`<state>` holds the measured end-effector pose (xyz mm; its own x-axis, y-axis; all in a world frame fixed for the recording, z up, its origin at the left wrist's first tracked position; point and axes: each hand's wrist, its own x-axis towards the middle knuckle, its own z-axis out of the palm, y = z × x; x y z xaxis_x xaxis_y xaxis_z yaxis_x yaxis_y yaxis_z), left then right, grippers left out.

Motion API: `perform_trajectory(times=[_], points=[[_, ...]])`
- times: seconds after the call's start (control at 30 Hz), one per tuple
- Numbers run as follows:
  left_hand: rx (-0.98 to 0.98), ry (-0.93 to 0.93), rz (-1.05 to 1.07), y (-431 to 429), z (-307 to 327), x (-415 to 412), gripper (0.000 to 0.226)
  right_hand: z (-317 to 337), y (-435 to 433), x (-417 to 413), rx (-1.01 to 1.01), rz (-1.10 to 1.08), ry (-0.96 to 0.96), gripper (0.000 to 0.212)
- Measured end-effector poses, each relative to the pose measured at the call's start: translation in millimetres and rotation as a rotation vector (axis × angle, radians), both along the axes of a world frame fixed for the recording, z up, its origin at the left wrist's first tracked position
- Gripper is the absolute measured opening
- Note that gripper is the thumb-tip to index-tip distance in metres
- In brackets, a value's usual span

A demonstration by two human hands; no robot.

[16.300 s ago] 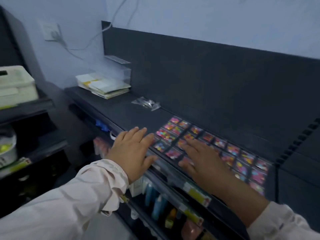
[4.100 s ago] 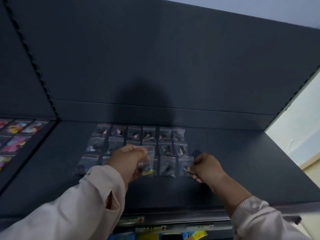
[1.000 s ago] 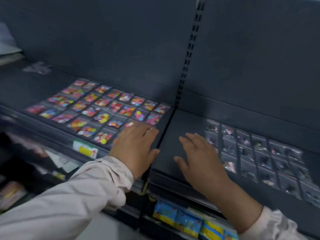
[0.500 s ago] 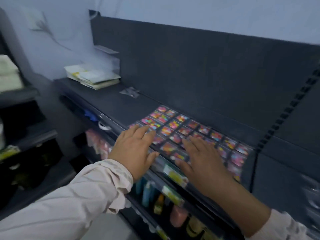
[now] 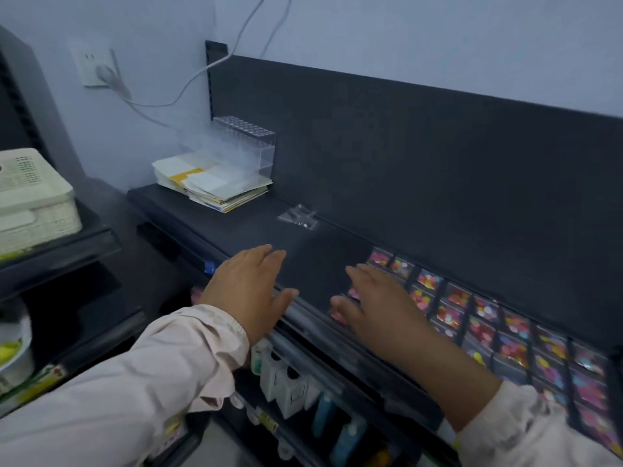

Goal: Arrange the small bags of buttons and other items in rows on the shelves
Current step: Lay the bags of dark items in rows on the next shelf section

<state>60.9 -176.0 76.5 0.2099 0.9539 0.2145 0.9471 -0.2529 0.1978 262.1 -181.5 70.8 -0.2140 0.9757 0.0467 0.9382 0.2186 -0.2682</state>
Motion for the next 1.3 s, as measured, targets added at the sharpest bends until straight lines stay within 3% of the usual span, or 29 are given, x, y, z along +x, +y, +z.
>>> perform_trajectory(times=[0.5,0.97,1.07,1.17,1.3], points=[[-0.142,-0.127,0.153,189,-16,-21,0.062,-6,217,-32,-0.107,-0.165,0.117,0.05],[-0.388,-0.092,0.071,417,-77,-18,0.048,-77,372,-57,-0.264,-0.44,0.226,0.039],[-0.436,-0.121,0.017,448,-89,-13,0.048,-84,386,-61,-0.257,-0.457,0.214,0.038],[-0.553,-0.164,-0.157,466,-96,-10,0.063,-87,392,-57,-0.273,-0.462,0.172,0.018],[-0.613,0.002,-0.357,479,-94,-5,0.063,-88,391,-42,-0.253,-0.525,0.244,0.021]])
